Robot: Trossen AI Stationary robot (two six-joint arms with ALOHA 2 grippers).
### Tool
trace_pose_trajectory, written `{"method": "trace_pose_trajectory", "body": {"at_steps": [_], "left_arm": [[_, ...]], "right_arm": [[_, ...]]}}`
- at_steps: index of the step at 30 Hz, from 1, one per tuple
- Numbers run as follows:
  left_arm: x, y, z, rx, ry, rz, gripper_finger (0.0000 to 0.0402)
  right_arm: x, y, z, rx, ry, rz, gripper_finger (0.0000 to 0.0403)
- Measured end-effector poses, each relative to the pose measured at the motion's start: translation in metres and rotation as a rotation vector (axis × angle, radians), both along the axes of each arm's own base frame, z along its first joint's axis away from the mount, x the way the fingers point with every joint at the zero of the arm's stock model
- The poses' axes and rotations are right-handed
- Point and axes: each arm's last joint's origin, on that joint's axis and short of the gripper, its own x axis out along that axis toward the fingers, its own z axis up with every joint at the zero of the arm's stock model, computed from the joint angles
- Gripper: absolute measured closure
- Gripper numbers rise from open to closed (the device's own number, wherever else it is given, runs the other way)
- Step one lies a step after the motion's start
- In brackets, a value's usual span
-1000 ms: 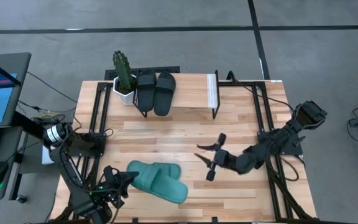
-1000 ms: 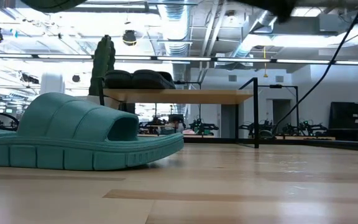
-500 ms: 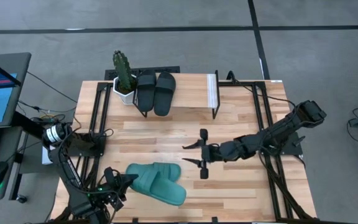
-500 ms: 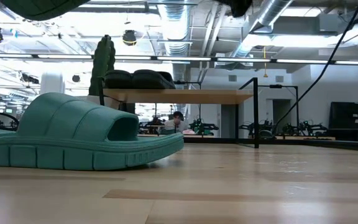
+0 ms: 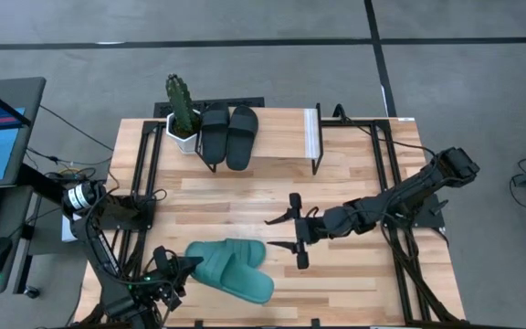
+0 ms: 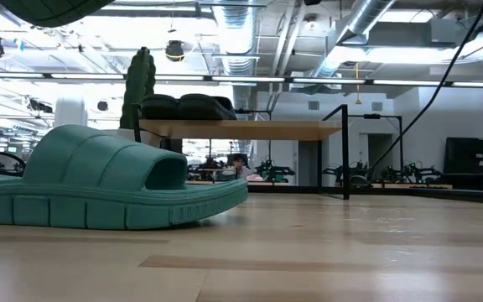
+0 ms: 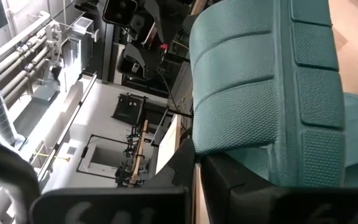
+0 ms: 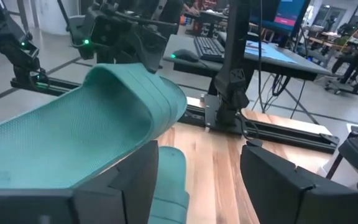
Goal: Pick and place slides into the shelf
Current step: Put the top green slide on the shelf
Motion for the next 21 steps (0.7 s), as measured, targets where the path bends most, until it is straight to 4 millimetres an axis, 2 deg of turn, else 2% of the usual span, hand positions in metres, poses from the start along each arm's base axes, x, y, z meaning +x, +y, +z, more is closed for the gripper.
{"method": "trace_pose_trajectory", "body": {"at_steps": [5, 9, 15, 21], "left_arm": [[0.000, 0.000, 0.000, 0.000, 0.000, 0.000, 0.0401], [0.000, 0.000, 0.000, 0.000, 0.000, 0.001, 0.0401], [0.001, 0.001, 0.000, 0.003, 0.003, 0.004, 0.0401], [0.001, 0.000, 0.000, -0.007, 0.007, 0.006, 0.0401]], "right_arm": [[0.000, 0.000, 0.000, 0.008, -0.002, -0.001, 0.0205], [0.013, 0.009, -0.013, -0.025, 0.015, 0.011, 0.0213], [0.056, 0.028, -0.022, -0.090, 0.040, 0.021, 0.0212], [0.085, 0.035, -0.013, -0.116, 0.083, 0.013, 0.0198]]}}
